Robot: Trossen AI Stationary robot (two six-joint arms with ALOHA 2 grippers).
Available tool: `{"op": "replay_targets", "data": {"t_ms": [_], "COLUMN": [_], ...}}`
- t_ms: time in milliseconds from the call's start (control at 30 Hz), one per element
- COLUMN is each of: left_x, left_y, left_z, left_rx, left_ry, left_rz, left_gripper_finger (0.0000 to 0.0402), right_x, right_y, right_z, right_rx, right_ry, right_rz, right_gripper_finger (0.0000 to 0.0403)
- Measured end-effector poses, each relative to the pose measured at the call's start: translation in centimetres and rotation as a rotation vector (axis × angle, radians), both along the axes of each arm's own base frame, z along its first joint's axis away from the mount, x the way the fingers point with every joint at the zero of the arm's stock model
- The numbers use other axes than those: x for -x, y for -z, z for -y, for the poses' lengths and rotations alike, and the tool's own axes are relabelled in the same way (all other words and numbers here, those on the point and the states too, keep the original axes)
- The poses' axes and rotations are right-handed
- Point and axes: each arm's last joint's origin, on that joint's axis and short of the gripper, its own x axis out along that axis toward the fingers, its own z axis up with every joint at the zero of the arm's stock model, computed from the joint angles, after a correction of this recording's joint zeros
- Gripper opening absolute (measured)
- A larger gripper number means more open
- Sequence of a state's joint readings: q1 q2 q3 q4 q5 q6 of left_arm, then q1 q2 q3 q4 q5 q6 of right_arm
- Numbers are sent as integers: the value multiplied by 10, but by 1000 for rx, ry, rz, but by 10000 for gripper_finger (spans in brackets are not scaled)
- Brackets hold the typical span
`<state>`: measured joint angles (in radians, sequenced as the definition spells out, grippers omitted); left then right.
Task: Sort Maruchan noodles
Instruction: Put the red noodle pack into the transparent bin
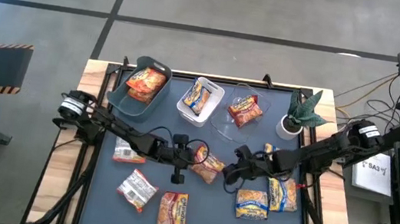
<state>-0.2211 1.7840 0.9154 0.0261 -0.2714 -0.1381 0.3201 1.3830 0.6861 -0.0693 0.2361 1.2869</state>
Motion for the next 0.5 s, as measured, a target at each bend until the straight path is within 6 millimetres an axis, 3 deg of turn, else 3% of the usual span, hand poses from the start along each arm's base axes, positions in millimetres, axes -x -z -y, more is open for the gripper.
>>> {"op": "replay_targets", "data": {"t_ms": [300,500], "left_x": [-1,-3], "left_y": [6,10], "left_z": [-1,-1], "left_rx": [0,-6], "left_ry": [-6,-14], "left_rz": [-16,-15], "left_gripper_finger": [0,0], "right_x": [-9,-22], "right_y": [9,25], "right_z": [-4,-8], "right_rx": [-32,-27], "right_ry": [10,-3], "right_rz": [32,66], "right_gripper_finger": [293,344]}}
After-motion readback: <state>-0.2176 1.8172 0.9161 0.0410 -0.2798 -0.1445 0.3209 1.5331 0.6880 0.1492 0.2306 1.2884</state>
